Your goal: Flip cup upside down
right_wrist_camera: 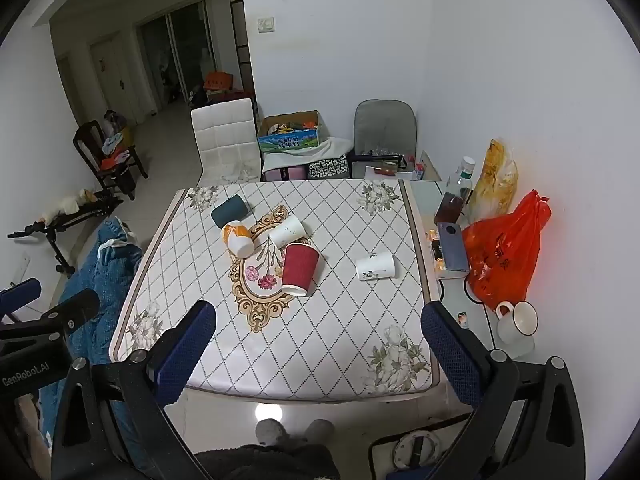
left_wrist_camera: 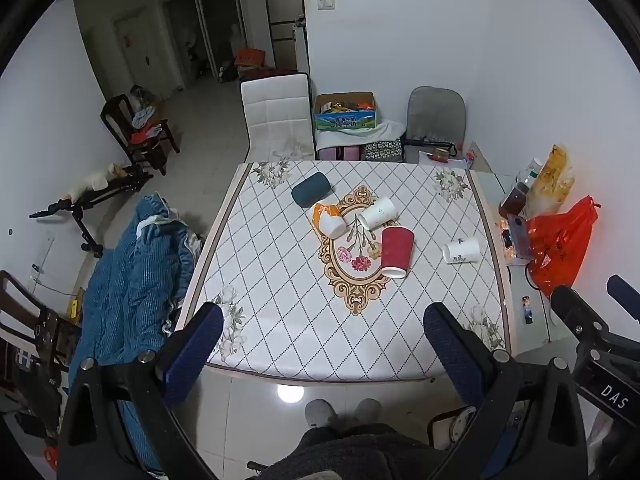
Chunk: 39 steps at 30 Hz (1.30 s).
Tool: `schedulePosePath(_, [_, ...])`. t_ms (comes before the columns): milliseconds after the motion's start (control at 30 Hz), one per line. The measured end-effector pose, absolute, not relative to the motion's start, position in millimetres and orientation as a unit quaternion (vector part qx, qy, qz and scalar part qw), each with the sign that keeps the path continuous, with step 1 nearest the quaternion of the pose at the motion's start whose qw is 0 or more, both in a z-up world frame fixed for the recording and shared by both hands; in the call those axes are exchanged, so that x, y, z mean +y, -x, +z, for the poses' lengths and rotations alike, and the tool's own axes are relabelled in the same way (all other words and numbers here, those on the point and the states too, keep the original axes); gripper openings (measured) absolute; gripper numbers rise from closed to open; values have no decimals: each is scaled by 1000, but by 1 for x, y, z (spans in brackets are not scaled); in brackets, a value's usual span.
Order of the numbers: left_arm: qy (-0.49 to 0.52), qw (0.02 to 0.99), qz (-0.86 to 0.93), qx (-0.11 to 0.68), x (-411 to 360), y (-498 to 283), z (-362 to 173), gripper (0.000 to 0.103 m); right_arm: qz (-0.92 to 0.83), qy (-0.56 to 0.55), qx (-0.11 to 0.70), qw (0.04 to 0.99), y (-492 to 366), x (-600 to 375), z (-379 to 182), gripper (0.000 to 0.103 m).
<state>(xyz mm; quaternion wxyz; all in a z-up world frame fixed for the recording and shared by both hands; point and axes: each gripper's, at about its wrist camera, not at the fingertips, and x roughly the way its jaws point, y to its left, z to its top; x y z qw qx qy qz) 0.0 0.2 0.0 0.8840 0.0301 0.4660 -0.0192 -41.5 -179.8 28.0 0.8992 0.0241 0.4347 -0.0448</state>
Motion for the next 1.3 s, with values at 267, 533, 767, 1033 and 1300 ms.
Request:
schedulePosePath(267, [-29, 882, -20, 470, 0, 0, 0, 103, -46, -24, 437, 898, 42, -180, 28, 103])
schedulePosePath(533, [-30, 882, -20, 469, 0, 0, 0, 103, -45, -26, 435, 899, 43, -181, 29, 103])
schedulePosePath(767, [-29, 882, -21, 470, -3, -1, 2, 103, -46, -27, 435, 899, 43, -181, 30, 103])
schedulePosePath(1033, [-28, 882, -21, 471, -10, -3, 2, 103, -46, -28, 434, 899, 43, -182, 30, 103])
schedulePosePath(1300, [-28, 882, -22, 470, -8, -3, 2, 103, -43, -30, 435, 899, 46, -183, 31, 103])
